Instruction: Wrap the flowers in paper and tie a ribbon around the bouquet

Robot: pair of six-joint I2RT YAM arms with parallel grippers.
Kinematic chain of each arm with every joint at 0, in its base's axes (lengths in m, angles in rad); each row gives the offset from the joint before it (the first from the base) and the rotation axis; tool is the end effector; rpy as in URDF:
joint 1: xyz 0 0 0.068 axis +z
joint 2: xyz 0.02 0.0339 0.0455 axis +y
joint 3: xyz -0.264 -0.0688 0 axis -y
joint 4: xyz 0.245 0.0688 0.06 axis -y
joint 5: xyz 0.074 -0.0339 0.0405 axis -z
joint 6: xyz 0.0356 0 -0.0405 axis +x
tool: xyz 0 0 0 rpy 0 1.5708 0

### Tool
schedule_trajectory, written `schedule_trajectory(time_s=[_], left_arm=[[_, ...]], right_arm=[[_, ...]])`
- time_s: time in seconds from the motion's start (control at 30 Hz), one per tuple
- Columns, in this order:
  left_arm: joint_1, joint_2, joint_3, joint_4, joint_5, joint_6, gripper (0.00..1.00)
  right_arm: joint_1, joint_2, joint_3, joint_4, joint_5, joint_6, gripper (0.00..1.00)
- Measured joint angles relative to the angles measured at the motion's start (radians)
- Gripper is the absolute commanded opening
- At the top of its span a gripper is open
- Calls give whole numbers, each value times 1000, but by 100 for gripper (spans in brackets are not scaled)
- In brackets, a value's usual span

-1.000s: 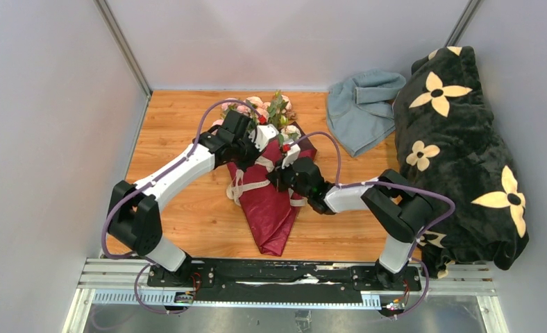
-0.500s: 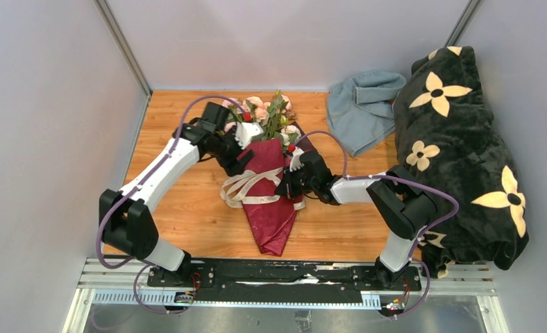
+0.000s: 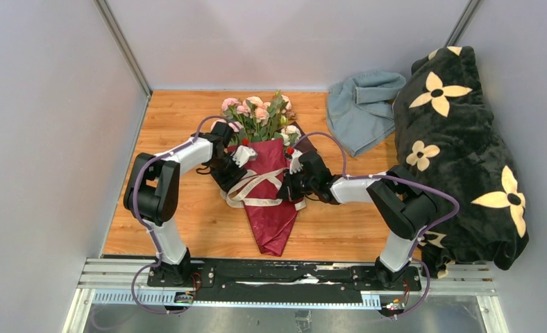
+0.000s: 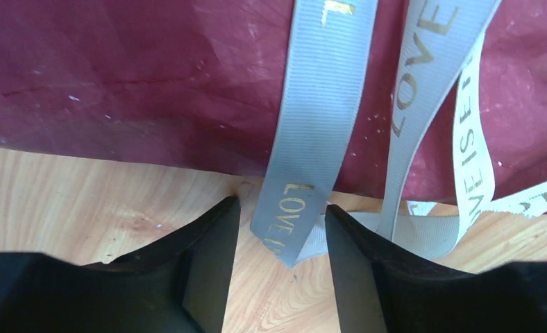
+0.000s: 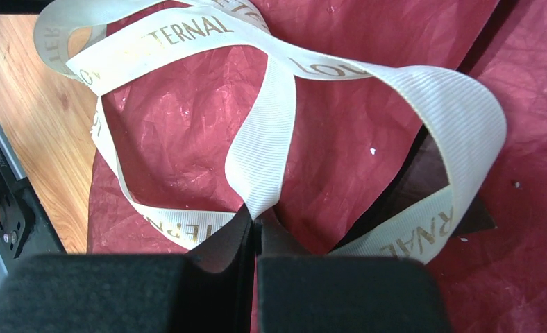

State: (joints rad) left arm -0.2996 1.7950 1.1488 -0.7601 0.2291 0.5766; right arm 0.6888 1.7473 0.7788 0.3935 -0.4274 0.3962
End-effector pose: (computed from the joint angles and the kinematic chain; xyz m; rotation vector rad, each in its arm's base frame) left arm 0.3112 -0.1046 0.1641 1.2693 2.6439 -0.3008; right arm 0.2561 0.2300 0.1476 -0.5972 2.2117 1.0613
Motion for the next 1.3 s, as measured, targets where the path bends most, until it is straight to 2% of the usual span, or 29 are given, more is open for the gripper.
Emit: schedule_trajectory(time_s=[0.03,0.07,0.1,0.13,0.17,0.3,0.4,0.57,0.7,0.8,0.93,1.1,1.3], left_arm=[[0,-2,0,10,-2,0,46],[0,-2,0,21,-4,0,30],[0,-2,0,28,-6,-3,20],[0,-2,0,35,-10,-4,4],[0,-2,-1,46,-16,1,0],[13,-6,-1,55,-19,-8,0],[77,-35,-1,56,-2,-25,0],[248,-104,10,92,7,-73,0],[335,-121,11,133,6,-102,0],[375,-120,11,154,-10,-114,0],[401,-120,6,188,-54,-112,0],[457,-119,-47,259,-165,-78,0],[583,-74,-48,327,-286,-31,0]], right_arm=[[0,0,0,-2,0,-1,0],[0,0,0,-4,0,-2,0],[0,0,0,-5,0,-3,0],[0,0,0,-6,0,-4,0],[0,0,0,-6,0,-5,0],[-4,-12,7,-47,-11,-19,0],[-27,-31,41,-138,-62,-40,0],[-93,-106,122,-391,-164,-131,0],[-147,-196,162,-618,-203,-234,0],[-262,-246,154,-737,-224,-281,0],[-487,-264,89,-765,-225,-292,0],[-713,-287,-56,-690,-215,-236,0],[-793,-323,-109,-613,-143,-185,0]])
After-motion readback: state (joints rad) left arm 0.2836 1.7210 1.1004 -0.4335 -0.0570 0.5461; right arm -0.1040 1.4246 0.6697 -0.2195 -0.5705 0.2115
